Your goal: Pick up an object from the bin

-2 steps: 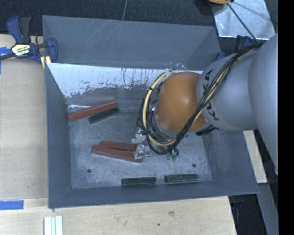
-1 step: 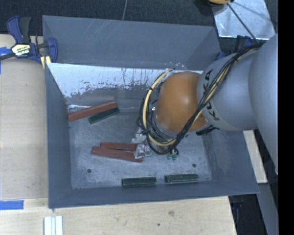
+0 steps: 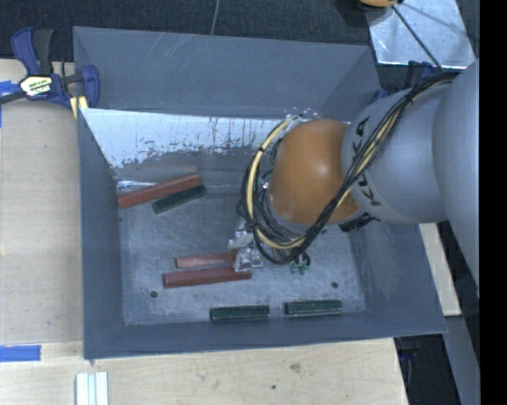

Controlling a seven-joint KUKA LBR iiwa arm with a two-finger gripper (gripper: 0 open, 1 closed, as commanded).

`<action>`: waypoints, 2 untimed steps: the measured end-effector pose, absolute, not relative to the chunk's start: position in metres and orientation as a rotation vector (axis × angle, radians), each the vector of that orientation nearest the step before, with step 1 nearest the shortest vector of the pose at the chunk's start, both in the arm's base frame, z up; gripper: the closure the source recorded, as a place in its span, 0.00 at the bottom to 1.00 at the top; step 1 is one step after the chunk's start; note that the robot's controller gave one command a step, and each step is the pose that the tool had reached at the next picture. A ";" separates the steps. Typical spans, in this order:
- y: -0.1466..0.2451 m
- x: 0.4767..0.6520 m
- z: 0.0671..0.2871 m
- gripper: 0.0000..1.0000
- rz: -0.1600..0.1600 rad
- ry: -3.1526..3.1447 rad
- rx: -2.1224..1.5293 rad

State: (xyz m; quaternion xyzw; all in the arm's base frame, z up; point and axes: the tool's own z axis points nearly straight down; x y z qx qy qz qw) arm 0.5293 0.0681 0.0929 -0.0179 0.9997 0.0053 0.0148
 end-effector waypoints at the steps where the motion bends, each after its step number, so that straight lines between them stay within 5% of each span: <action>1: 0.077 0.553 0.098 1.00 -0.006 3.128 -0.107; 2: 0.060 0.503 0.203 1.00 -0.001 3.136 -0.153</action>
Offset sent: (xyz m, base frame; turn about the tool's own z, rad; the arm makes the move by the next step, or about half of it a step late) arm -0.0266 -0.0074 0.1098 -0.0625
